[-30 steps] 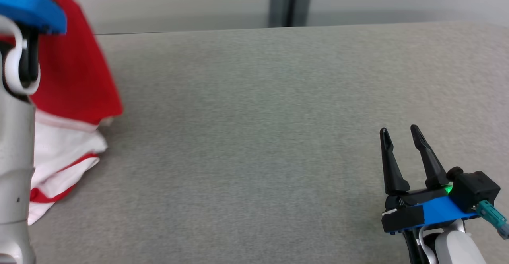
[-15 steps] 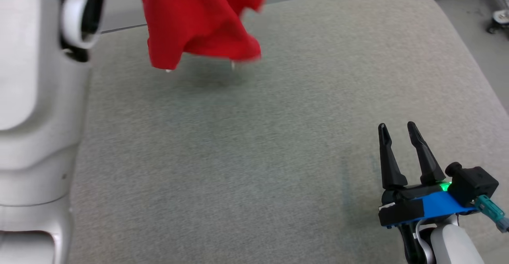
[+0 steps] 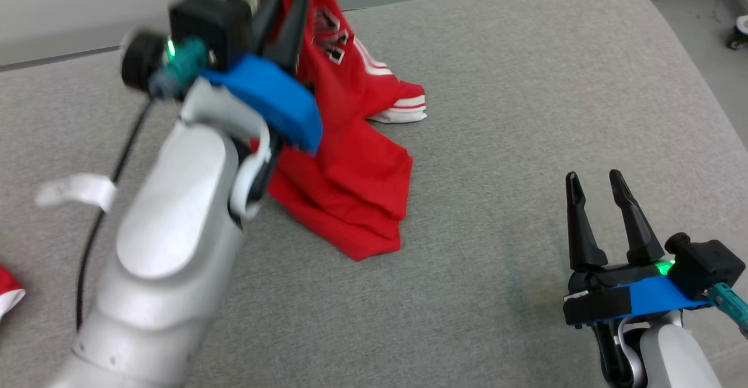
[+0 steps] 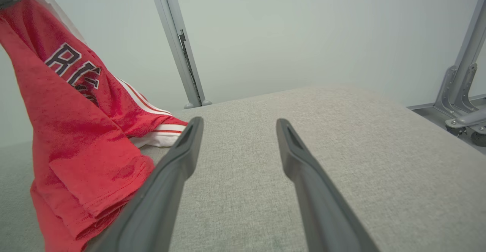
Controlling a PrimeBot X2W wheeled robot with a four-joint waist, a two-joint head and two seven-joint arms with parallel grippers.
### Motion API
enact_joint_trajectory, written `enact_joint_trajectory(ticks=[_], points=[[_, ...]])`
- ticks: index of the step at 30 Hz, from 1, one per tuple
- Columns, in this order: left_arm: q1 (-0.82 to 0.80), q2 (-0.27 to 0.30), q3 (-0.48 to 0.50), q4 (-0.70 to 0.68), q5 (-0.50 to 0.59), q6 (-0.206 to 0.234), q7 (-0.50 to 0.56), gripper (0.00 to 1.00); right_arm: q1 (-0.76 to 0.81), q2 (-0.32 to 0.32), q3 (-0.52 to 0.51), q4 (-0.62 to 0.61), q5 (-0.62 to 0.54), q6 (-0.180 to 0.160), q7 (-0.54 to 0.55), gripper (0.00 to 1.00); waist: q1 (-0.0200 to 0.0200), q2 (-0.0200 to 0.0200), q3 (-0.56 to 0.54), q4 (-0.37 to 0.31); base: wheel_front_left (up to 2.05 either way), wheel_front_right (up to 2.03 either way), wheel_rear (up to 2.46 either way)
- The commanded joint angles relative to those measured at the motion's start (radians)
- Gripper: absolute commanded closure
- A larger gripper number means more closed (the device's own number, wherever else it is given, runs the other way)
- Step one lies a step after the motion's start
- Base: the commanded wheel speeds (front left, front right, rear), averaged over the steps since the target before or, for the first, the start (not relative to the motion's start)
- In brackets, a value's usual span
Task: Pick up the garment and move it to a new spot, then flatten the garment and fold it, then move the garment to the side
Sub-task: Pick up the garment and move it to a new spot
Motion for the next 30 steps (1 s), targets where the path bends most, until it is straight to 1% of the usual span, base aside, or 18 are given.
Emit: enact_joint_trajectory(ticks=[1,6,12,13,14,17,22,24,30], points=[[0.047,-0.001,-0.007,0.013,-0.006,0.006,-0.016,1.00,-0.008,-0.004,0.000,-0.003,-0.009,0.001,-0.005,0.00,0.0000,0.0000,0.000,0.012,0.00,0.00,0.00],[0.210,-0.006,-0.015,0.062,-0.034,0.019,-0.064,1.00,-0.008,-0.004,0.012,0.004,-0.020,0.001,-0.005,0.00,0.0000,0.0000,-0.013,0.039,0.00,0.00,0.00],[0.367,-0.010,-0.034,0.117,-0.056,0.020,-0.110,1.00,-0.003,-0.004,0.014,0.014,-0.030,0.001,-0.005,0.00,0.0000,0.0000,-0.026,0.059,0.00,0.00,0.00],[0.379,-0.013,-0.041,0.120,-0.053,0.020,-0.120,0.62,-0.001,-0.004,0.014,0.015,-0.032,0.001,-0.005,0.00,0.0000,0.0000,-0.028,0.064,0.00,0.00,0.00],[0.388,-0.014,-0.045,0.121,-0.050,0.022,-0.130,0.00,0.002,-0.004,0.013,0.017,-0.034,0.001,-0.005,0.00,0.0000,0.0000,-0.032,0.069,0.00,0.00,0.00],[0.397,-0.020,-0.051,0.115,-0.039,0.028,-0.175,0.00,0.014,-0.004,0.008,0.023,-0.042,0.001,-0.005,0.00,0.0000,0.0000,-0.047,0.084,0.00,0.00,0.00],[0.388,-0.017,-0.049,0.072,-0.003,0.053,-0.253,0.00,0.031,-0.005,0.007,0.031,-0.053,0.001,-0.005,0.00,0.0000,0.0000,-0.091,0.110,0.00,0.00,0.00],[0.399,-0.014,-0.040,0.049,-0.001,0.062,-0.268,0.00,0.041,-0.004,0.005,0.034,-0.056,0.001,-0.005,0.00,0.0000,0.0000,-0.108,0.125,0.00,0.00,0.00],[0.453,0.019,0.017,-0.018,0.000,0.097,-0.286,0.00,0.060,-0.005,0.003,0.033,-0.067,0.001,-0.002,0.00,0.0000,0.0000,-0.147,0.175,0.00,0.00,0.00]])
